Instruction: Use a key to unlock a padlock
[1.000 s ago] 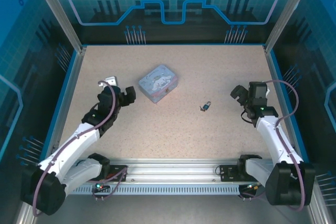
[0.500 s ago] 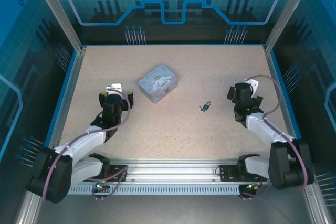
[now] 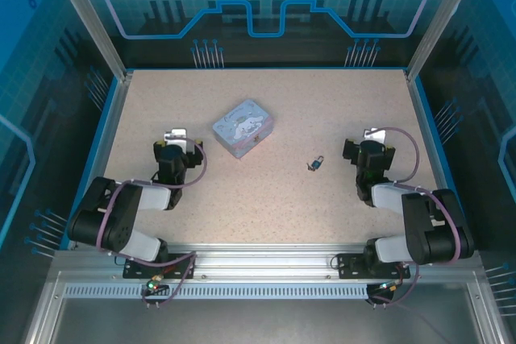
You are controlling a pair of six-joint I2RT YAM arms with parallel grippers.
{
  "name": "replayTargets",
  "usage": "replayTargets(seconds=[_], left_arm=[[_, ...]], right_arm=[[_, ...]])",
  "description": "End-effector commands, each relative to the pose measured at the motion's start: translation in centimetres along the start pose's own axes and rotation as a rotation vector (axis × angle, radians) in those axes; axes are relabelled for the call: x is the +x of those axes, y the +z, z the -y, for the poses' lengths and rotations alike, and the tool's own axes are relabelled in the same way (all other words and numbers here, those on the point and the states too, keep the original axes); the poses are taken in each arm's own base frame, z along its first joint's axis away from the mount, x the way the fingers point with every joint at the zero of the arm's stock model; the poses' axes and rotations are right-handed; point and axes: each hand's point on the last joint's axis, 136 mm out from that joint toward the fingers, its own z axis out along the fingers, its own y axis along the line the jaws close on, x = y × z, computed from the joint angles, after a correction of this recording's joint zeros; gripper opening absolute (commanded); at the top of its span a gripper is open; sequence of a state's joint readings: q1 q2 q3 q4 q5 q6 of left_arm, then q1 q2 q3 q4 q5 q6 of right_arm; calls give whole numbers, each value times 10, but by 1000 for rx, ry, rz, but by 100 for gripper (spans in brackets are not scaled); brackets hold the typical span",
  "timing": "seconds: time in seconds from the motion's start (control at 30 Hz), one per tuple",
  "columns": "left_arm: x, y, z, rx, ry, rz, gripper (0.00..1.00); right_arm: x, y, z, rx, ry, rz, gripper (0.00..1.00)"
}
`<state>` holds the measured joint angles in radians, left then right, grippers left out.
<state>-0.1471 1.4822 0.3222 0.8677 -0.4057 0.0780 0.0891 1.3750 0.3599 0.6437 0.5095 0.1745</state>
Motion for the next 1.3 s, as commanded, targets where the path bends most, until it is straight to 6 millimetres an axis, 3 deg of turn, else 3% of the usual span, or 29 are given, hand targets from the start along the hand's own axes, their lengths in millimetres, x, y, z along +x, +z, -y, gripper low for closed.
replayTargets(seconds=[0.0,0.1,0.13,0.2,0.23,0.27,1.27], left_arm=[[-21,9,3,92,-91,69,99],[-11,16,3,117,-107,28,99],[-13,19,3,130,-114,22,99],[-13,19,4,140,-118,21,99],[-15,20,3,144,-121,24,99],[-14,21,3,149,-126,20,99],[-14,21,0,161,-143,16,99]], right_arm=[[-24,3,-15,-121,14,83,100],[-20,4,-41,-255,-62,82,99],[-9,7,-46,-282,-80,66,100],[-19,10,-55,-313,-97,109,100],[-6,13,-58,-329,-114,21,100],[-14,12,-61,-336,-120,81,100],[-11,12,-65,-359,-137,50,100]])
